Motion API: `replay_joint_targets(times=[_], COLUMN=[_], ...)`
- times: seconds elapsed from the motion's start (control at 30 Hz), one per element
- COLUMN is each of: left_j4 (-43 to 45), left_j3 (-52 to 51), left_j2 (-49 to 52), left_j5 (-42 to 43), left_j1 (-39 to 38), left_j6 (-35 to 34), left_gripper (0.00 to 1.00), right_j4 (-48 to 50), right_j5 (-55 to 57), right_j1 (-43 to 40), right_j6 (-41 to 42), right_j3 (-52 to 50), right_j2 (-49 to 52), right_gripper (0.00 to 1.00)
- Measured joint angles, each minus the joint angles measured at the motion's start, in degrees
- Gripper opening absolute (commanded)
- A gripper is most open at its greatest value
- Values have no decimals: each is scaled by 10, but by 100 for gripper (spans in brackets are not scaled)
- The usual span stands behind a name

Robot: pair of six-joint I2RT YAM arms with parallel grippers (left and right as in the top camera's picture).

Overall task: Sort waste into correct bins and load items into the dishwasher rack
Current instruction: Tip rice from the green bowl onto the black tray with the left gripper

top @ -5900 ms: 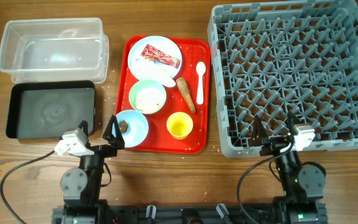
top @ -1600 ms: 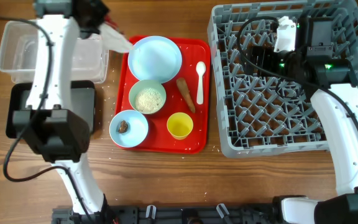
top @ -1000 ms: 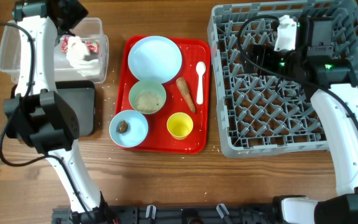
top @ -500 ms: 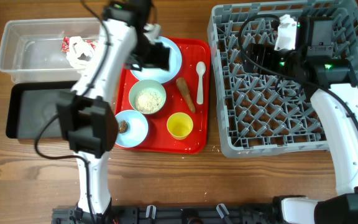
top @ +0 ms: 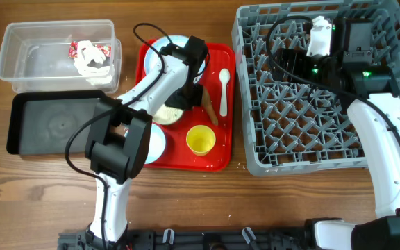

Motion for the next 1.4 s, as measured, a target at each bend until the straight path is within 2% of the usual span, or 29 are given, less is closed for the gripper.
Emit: replay_joint_targets(times=[0.07,0.23,0.33,0.43,0.53,0.63,0.67,0.83,0.9,0.97,1.0,1.07,1.3,1.4], left_j4=[7,-94,-141,-171,-178,-109,-61,74,84,85,87,81,62,62], left_j3=[0,64,109,118,110,26,-30,-162,-174,-179,-179,-179,-179,-179], left_j2=[-2,-19,-89,-143,-145,-144,-140,-131,-131,-131,-131,-131,-131,-131], left_j5=[-4,71,108,129,179,306,385,574,622,705,787,853,885,887], left_j1=[0,8,55,156,315,436,505,633,651,678,694,705,714,714], left_j6=[-4,-4,-4,-3,28,87,116,143,144,145,145,139,104,40], left_gripper=[4,4,4,4,4,4,4,4,4,4,4,4,4,4], right_j4=[2,4,5,6,6,8,8,11,11,11,14,19,22,24], right_j5=[0,0,0,0,0,0,0,0,0,0,0,0,0,0], right_j1=[0,0,0,0,0,0,0,0,0,0,0,0,0,0], right_j6=[0,0,0,0,1,19,23,30,30,30,32,32,34,34], right_j3=[0,0,0,0,0,0,0,0,0,0,0,0,0,0], right_j2=[0,0,0,0,0,0,0,0,0,0,0,0,0,0], right_gripper=[100,100,100,100,99,100,100,100,100,100,100,100,100,100])
